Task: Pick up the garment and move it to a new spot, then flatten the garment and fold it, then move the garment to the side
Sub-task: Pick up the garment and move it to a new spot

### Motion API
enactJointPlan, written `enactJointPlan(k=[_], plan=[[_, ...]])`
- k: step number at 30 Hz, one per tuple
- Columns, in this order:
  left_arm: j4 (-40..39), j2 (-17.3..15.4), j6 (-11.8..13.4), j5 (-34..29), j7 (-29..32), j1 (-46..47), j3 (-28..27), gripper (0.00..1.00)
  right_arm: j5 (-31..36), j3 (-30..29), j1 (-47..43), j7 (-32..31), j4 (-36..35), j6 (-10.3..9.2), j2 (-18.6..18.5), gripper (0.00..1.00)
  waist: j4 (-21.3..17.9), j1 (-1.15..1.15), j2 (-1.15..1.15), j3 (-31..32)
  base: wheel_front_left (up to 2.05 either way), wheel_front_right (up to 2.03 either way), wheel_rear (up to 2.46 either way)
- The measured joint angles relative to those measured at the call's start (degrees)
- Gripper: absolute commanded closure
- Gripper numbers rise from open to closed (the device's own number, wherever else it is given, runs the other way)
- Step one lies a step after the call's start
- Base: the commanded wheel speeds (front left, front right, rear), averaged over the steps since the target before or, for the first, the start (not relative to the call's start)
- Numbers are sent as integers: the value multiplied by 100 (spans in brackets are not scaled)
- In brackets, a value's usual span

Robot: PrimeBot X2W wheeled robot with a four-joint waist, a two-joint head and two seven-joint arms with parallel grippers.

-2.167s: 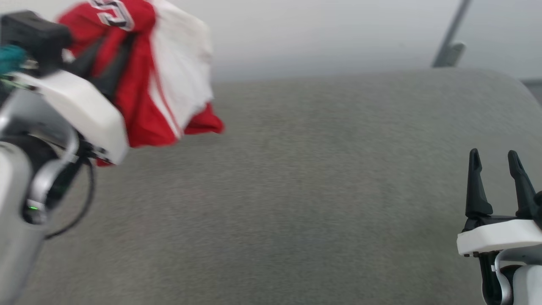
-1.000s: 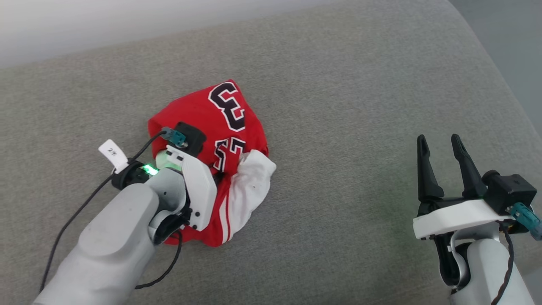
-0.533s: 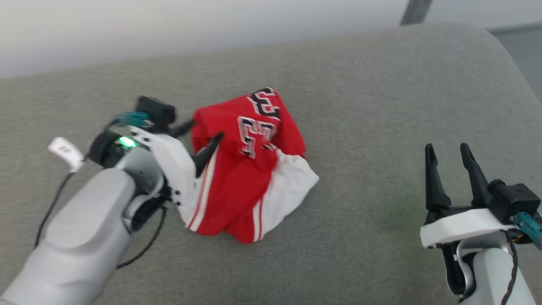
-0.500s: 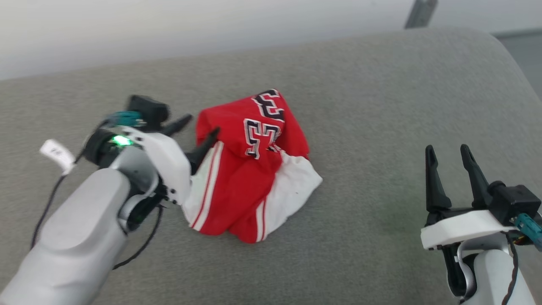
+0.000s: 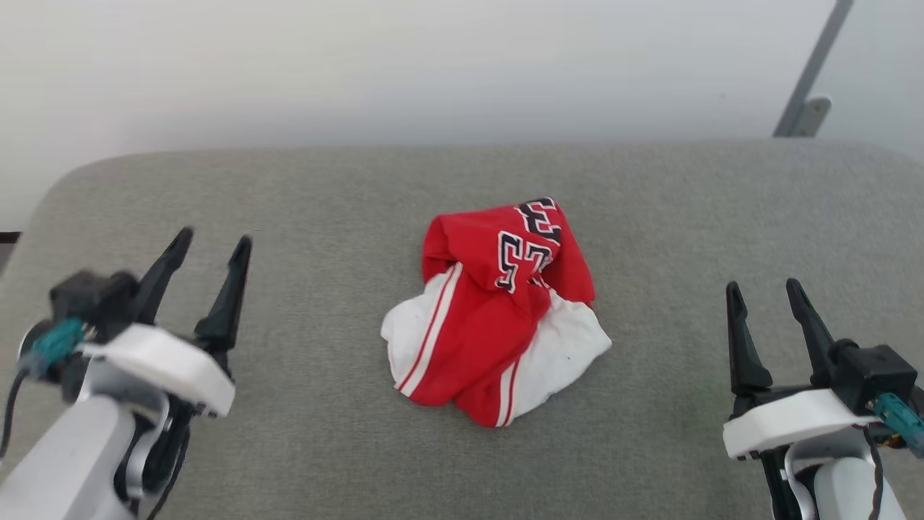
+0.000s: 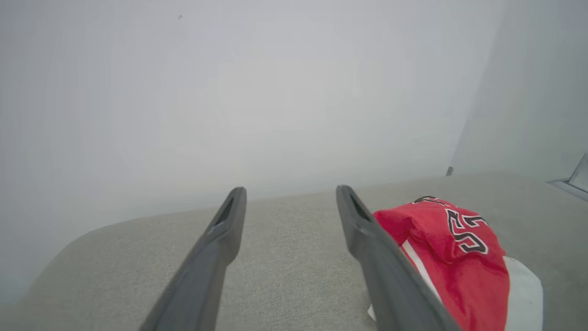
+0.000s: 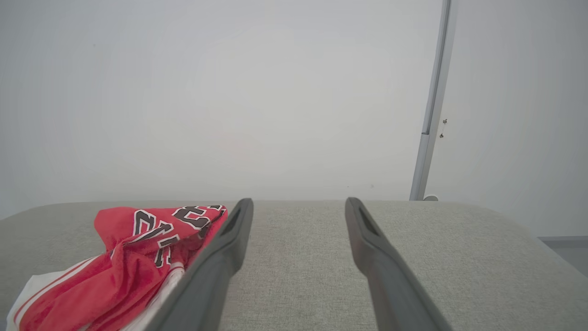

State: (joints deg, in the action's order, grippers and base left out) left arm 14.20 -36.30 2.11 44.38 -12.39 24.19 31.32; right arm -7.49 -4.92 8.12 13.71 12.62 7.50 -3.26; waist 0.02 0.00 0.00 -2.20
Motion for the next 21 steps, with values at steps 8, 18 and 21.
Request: enactJointPlan(k=[8, 18, 21], plan=[[-764, -100, 501, -155, -252, -1180, -703, 0, -7, -33, -265, -7, -112, 0, -73, 0, 324, 0, 0, 291, 0, 0, 0], [-1188, 571, 260, -645, -257, -2605, -2074, 0, -2, -147, -478, 43, -165, 0, -90, 0, 551, 0, 0, 399, 0, 0, 0], [-1179, 797, 111, -834, -257, -2829, -2350, 0, -16, -171, -550, 52, -171, 0, -76, 0, 603, 0, 0, 406, 0, 0, 0]])
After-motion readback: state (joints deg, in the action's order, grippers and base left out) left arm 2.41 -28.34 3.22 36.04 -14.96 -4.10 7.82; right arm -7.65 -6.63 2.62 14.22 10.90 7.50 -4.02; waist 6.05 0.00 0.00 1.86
